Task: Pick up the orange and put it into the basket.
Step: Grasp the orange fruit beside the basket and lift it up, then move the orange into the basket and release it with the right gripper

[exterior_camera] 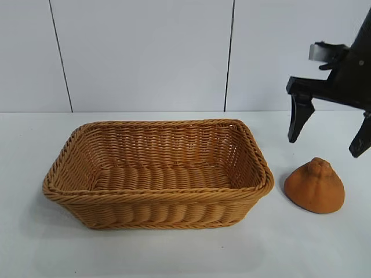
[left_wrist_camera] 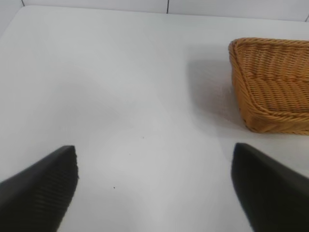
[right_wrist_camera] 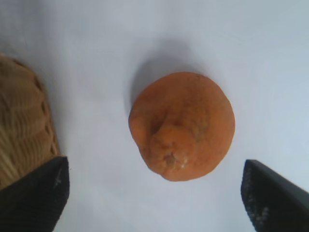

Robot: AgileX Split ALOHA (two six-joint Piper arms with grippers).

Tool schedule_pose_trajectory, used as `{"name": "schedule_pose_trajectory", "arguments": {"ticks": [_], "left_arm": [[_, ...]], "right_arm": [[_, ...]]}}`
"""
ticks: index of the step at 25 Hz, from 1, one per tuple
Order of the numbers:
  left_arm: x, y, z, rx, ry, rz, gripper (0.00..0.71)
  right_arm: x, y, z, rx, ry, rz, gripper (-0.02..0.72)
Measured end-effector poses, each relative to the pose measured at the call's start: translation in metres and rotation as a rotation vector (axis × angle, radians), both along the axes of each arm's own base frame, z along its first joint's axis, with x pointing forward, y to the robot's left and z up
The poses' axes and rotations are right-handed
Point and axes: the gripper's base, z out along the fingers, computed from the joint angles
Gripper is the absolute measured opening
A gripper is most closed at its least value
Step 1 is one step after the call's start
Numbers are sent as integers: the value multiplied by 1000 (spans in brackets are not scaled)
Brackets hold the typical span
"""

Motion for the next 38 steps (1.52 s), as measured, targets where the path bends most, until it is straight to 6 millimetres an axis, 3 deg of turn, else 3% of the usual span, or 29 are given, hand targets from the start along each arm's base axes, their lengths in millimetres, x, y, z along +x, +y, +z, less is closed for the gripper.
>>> {"name": "schedule_pose_trajectory", "arguments": {"ticks": [4, 8, 11, 16, 17, 22, 31, 35, 38], "left_arm": [[0, 0, 0, 0, 0, 0, 616], [0, 0, 0, 0, 0, 0, 616], [0, 0, 0, 0, 0, 0, 616], [0, 0, 0, 0, 0, 0, 616], [0, 0, 0, 0, 0, 0, 616], [0, 0, 0, 0, 0, 0, 616], [0, 0, 0, 0, 0, 0, 616], [0, 0, 0, 0, 0, 0, 616], [0, 0, 0, 0, 0, 0, 616]], "right_arm": [[4, 0, -26, -10, 44, -2, 661], [6, 0, -36, -13, 53, -4, 634], [6, 0, -37, -16, 56, -2, 482], [5, 0, -36, -17, 64, 7, 81], [5, 0, -34, -17, 64, 11, 29], [3, 0, -6, -11, -7, 24, 31], [-19, -2, 88, 25, -260, 22, 31], [-26, 1, 103, 68, -295, 8, 31], [-29, 15, 105, 98, -296, 33, 31]]}}
